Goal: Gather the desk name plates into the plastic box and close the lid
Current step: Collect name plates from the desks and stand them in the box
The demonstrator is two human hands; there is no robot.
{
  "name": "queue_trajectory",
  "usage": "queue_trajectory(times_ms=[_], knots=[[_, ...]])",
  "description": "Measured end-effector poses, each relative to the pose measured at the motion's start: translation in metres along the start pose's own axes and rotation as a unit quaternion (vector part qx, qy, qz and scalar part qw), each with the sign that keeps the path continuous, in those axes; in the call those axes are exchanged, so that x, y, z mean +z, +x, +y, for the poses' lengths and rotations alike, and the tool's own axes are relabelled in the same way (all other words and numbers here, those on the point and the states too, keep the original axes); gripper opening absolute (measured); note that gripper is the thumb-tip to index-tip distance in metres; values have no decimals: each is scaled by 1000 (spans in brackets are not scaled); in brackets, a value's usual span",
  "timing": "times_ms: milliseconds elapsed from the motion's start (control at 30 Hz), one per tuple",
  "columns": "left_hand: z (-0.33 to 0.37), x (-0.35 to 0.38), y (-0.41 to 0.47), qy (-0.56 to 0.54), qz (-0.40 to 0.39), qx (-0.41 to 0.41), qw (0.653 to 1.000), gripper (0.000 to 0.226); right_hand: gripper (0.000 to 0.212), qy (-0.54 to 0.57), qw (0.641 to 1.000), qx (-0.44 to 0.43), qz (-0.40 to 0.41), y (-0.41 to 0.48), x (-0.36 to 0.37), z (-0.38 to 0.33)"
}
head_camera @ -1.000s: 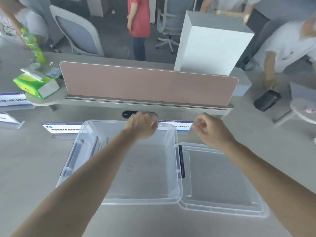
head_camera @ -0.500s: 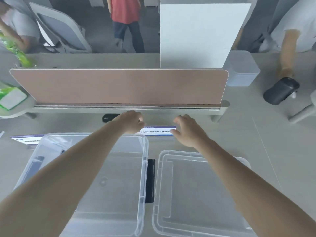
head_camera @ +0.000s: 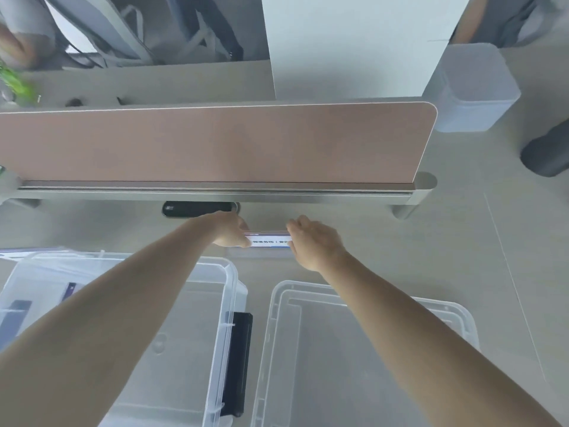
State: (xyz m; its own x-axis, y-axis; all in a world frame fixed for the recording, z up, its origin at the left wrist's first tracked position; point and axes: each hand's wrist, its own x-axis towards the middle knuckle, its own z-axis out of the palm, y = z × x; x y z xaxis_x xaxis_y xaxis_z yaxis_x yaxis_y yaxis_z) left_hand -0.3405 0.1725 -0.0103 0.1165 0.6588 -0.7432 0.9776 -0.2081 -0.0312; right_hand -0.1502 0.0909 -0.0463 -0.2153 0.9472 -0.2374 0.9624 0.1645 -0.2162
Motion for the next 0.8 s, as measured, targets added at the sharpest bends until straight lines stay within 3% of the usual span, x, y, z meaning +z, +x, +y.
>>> queue_trajectory(times_ms=[100,367,433,533,667,733,800], knots=[[4,10,9,46,13,6,999,53,14,32,999,-11,-12,7,1,4],[12,3,-12,114,85,17,990,54,13,50,998,-12,-23,-2,-20,10],[13,-2,-26,113,114,27,987,52,14,59,998,-8,16,-10,-34,9],[11,-13,-53,102,154,43,982,52,36,86,992,12,96,-26,-55,10],[-3,-26,-95,103,212,85,968,49,47,237,948,15,210,-47,-72,8],[-13,-28,-115,70,227,111,965,47,44,246,939,-15,239,-55,-81,5],[-20,-29,-136,40,240,137,960,42,23,257,933,-40,251,-64,-93,-2]])
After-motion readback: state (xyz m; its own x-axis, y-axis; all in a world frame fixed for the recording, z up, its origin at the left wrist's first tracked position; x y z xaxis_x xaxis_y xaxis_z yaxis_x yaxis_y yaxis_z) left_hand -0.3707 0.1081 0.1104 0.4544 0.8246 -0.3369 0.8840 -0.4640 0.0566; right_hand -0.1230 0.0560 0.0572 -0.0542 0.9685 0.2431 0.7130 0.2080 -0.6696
